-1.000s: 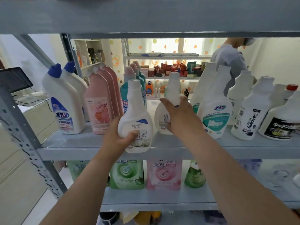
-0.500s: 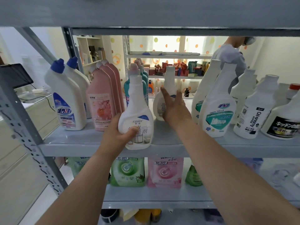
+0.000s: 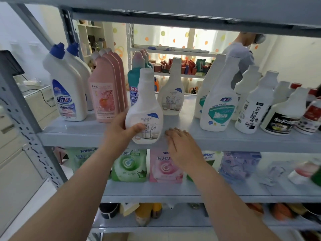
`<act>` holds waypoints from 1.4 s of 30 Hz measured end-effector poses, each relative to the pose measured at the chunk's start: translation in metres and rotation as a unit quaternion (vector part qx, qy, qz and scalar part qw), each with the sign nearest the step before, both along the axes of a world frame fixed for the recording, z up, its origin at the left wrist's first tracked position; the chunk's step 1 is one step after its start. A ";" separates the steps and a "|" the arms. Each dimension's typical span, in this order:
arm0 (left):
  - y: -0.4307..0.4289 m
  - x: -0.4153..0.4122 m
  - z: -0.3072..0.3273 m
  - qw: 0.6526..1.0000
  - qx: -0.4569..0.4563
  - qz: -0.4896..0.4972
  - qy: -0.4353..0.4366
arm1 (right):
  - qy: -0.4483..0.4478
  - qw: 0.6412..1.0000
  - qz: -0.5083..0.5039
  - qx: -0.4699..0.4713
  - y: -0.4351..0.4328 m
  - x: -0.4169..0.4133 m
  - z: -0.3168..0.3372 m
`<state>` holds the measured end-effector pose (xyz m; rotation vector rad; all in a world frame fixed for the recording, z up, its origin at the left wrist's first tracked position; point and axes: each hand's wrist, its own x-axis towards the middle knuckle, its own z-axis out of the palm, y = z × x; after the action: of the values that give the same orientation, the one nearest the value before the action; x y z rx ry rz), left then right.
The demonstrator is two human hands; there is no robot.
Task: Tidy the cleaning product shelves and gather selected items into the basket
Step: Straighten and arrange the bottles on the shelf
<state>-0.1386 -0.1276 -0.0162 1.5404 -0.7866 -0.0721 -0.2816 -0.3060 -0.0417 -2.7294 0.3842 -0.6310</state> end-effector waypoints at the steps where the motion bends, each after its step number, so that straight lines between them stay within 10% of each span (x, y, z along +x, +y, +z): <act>1: 0.002 -0.009 -0.002 1.000 0.000 0.001 0.007 | -0.030 0.993 0.029 0.111 0.007 -0.009 0.003; 4: 0.013 -0.047 -0.013 0.999 0.015 -0.028 0.032 | -0.113 0.908 0.113 0.386 0.038 -0.032 0.011; 13: 0.065 -0.131 -0.077 0.958 0.044 -0.174 0.222 | -0.191 0.756 0.051 0.624 0.096 -0.087 -0.058; 18: 0.081 -0.165 -0.105 0.960 0.113 -0.054 0.250 | -0.173 0.722 0.008 0.670 0.120 -0.108 -0.080; 23: 0.081 -0.207 -0.114 0.790 0.047 -0.166 0.589 | -0.097 0.626 -0.094 0.768 0.125 -0.121 -0.076; 26: 0.076 -0.225 -0.118 0.766 0.070 -0.197 0.608 | -0.058 0.527 -0.114 0.840 0.118 -0.135 -0.073; 29: 0.070 -0.241 -0.126 0.782 0.117 -0.221 0.571 | -0.032 0.546 -0.106 0.830 0.106 -0.144 -0.077; 32: 0.058 -0.251 -0.132 0.827 0.185 -0.244 0.472 | -0.058 0.646 -0.081 0.757 0.096 -0.153 -0.080; 36: 0.029 -0.266 -0.143 0.928 0.289 -0.156 0.175 | -0.090 0.753 0.055 0.649 0.080 -0.179 -0.089; 42: -0.001 -0.297 -0.157 0.965 0.250 -0.074 0.015 | -0.121 0.778 0.198 0.584 0.047 -0.217 -0.091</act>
<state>-0.4359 -0.1281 -0.1736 1.9457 -0.9021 -0.4327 -0.4989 -0.2588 -0.1331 -1.4286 0.0549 -0.3890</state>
